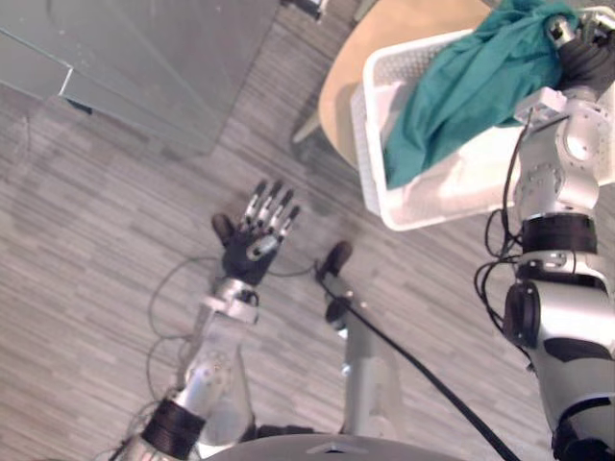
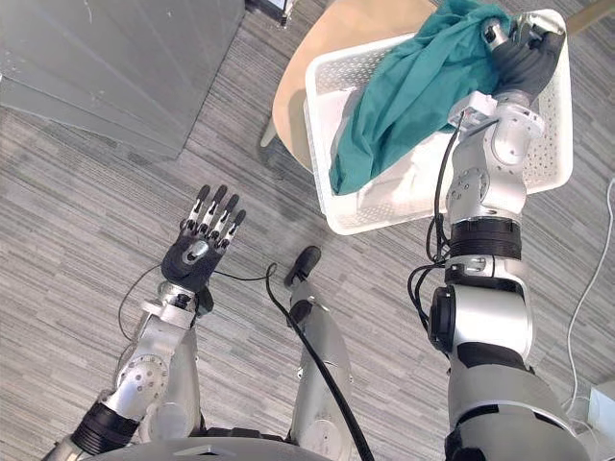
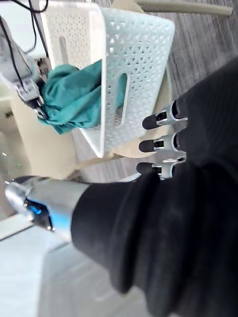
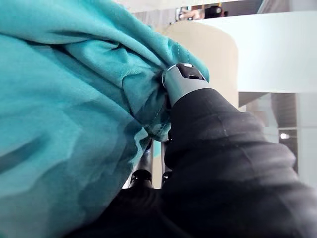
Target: Pick up the laundry basket with both hands and put the clothes into the washing machine.
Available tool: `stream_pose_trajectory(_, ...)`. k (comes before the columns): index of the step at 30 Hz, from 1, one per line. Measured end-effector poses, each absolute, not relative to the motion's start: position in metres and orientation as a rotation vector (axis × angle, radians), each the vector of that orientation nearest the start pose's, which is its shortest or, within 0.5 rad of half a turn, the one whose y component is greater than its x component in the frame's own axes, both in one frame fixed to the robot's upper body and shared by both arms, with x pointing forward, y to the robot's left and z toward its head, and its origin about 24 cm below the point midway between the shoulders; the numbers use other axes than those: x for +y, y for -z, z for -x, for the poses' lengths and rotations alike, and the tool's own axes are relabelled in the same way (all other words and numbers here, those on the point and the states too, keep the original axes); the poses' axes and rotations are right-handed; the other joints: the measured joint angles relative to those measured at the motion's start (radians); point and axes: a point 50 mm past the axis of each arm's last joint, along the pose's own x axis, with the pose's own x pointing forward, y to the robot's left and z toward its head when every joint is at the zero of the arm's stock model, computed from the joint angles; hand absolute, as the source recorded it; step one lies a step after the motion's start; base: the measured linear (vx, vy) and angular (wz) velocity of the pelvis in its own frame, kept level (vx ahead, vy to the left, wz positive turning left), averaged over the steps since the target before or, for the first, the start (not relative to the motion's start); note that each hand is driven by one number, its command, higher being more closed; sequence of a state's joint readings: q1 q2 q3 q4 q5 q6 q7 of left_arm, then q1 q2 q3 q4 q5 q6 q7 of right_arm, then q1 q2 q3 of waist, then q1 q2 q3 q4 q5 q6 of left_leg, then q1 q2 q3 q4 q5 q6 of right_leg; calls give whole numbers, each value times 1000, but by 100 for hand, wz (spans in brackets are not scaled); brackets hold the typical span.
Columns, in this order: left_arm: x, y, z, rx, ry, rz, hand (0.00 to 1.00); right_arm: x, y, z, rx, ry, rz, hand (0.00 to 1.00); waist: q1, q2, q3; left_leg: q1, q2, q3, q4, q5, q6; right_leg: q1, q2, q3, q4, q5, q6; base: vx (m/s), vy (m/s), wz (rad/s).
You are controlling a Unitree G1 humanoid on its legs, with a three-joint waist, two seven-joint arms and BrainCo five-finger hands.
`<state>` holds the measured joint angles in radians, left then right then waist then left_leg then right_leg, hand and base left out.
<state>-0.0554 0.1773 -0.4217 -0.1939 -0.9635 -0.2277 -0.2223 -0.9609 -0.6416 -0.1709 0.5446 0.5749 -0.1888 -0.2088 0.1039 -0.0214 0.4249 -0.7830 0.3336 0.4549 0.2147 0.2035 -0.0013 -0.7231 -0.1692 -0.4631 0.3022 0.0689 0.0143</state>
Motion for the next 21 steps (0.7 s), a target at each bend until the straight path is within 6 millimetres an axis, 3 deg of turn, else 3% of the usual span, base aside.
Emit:
stream_pose_trajectory(3, 71, -127, -235, -376, 695, 712, 0, -287, -311, -339, -793, 349, -176, 100, -9, -1, 0, 0, 11, 2, 42, -29, -2, 9, 0, 10, 2, 4, 6, -4, -72, -8)
stream_pose_trajectory(11, 46, -150, -237, -462, 780, 551, 0, -255, -329, -298, -1010, 202, -102, 100, -47, -6, -4, 23, 43, 8, 156, -102, -1, 48, 1, 37, 29, -2, 20, -13, -56, -9)
stream_pose_trajectory(16, 39, -165, -240, -527, 802, 481, 0, -249, -317, -288, -1020, 158, -26, 100, -72, -21, -13, 69, 41, 13, 169, -117, -4, 89, -2, 46, 35, -12, 34, -1, -56, -3)
stream_pose_trajectory(21, 38, -161, -245, -521, 786, 412, 0, -247, -304, -287, -982, 101, 16, 100, -89, -55, -53, 143, 19, 14, 145, -124, -18, 133, -8, 72, 33, -26, 35, 2, -55, -5)
